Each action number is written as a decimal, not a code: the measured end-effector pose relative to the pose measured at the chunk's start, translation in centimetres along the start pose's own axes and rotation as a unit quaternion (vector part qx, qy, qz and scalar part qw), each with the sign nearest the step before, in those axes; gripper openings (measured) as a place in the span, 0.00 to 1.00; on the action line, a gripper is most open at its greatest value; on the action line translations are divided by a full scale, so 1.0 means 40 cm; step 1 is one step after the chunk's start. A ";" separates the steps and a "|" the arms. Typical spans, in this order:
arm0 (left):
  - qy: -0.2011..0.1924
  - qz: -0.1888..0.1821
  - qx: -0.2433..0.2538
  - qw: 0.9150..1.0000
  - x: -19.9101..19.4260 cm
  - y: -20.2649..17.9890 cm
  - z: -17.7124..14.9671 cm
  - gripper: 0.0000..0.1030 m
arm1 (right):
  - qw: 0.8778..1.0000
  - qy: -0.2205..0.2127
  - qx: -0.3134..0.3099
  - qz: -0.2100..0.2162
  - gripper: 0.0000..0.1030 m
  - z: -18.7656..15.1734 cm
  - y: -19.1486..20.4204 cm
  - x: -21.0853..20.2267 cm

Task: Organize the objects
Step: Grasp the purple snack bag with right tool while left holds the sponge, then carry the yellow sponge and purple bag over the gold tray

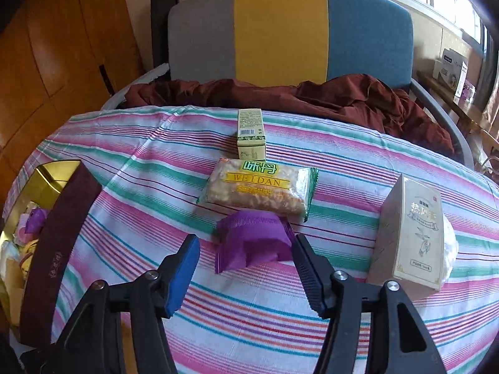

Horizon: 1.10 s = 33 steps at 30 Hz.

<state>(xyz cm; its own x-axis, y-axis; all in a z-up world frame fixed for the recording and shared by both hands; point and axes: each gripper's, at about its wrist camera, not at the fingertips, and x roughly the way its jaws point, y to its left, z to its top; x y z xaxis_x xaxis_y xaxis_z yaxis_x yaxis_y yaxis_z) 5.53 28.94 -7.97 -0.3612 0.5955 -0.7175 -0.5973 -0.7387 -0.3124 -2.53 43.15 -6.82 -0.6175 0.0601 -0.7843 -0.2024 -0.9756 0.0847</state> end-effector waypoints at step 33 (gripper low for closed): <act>-0.037 -0.012 -0.017 0.999 -0.155 0.007 -0.018 0.49 | 0.990 -0.048 0.108 0.078 0.41 -0.205 0.006 -0.120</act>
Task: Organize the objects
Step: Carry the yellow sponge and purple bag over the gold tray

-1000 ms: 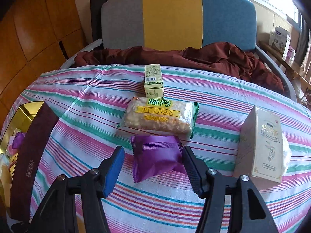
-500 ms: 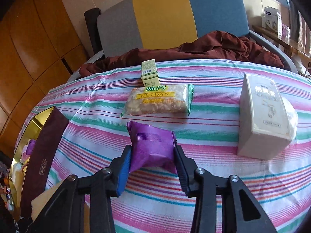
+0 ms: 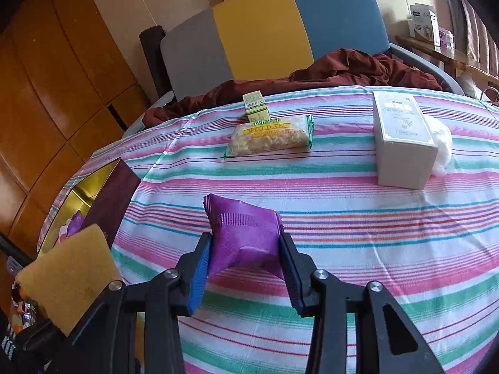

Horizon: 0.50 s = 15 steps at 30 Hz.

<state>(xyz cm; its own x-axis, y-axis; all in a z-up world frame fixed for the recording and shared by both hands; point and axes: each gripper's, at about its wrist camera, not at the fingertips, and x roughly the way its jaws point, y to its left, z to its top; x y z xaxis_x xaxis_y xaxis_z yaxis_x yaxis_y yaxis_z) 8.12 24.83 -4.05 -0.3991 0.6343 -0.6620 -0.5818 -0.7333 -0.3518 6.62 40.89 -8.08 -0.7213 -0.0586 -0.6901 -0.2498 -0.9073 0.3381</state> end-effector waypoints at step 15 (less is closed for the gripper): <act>-0.043 0.057 -0.066 0.995 -0.205 0.226 0.065 0.49 | 0.999 -0.024 -0.021 0.028 0.41 -0.022 0.122 -0.090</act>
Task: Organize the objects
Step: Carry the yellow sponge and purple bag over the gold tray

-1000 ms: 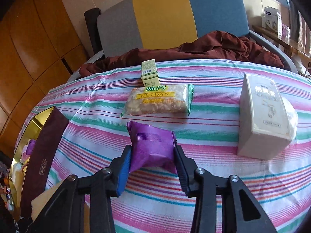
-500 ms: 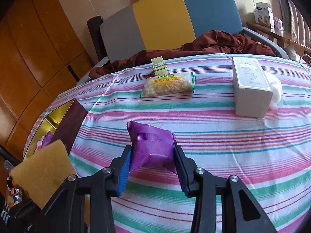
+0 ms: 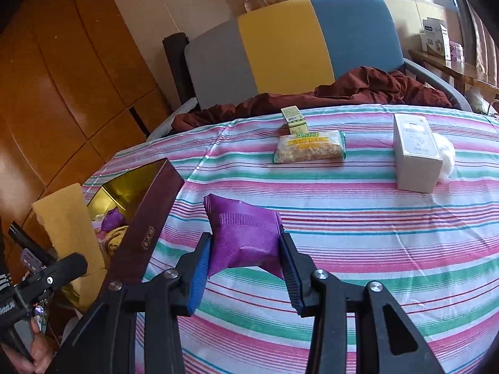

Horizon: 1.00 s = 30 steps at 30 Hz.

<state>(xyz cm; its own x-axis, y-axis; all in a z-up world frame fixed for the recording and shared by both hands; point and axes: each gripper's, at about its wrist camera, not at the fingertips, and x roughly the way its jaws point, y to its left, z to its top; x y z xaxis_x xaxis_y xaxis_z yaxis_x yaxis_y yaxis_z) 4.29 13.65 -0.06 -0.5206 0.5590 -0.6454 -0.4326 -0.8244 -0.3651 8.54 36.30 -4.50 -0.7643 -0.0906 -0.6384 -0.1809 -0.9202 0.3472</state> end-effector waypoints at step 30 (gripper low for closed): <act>0.009 0.045 -0.164 0.985 -0.068 0.306 0.006 0.91 | 0.989 0.035 -0.114 0.086 0.41 0.056 0.406 0.098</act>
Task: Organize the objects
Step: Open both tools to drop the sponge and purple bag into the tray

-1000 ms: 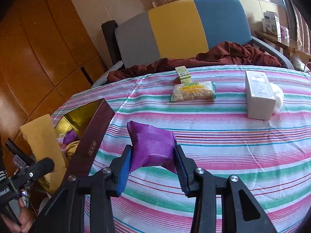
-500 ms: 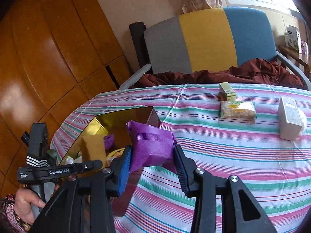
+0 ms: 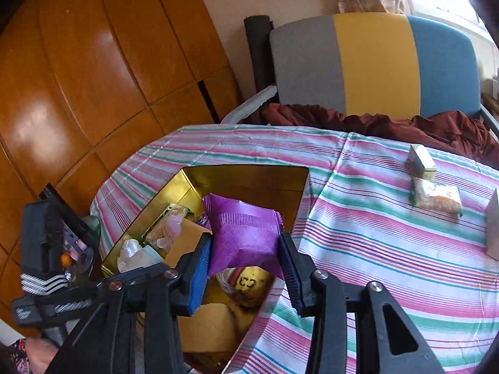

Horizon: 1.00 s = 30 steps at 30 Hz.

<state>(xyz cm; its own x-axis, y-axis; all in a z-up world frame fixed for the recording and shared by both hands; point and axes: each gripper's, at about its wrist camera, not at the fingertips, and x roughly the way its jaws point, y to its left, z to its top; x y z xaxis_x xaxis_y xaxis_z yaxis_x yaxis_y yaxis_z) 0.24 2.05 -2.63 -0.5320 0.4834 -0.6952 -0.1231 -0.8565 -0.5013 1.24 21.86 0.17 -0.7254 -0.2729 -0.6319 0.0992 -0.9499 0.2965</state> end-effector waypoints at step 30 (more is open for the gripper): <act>-0.074 0.032 0.047 0.996 -0.084 -0.049 -0.080 0.99 | 0.997 0.037 0.063 -0.036 0.51 -0.011 -0.064 0.077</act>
<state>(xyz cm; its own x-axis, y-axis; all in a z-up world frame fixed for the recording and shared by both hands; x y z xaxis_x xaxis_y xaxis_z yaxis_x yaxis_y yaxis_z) 4.96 2.71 -0.96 -0.6576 0.4007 -0.6379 -0.1585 -0.9014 -0.4029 -0.95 23.40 -2.85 -0.6745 -0.2203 -0.7046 -0.0403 -0.9420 0.3332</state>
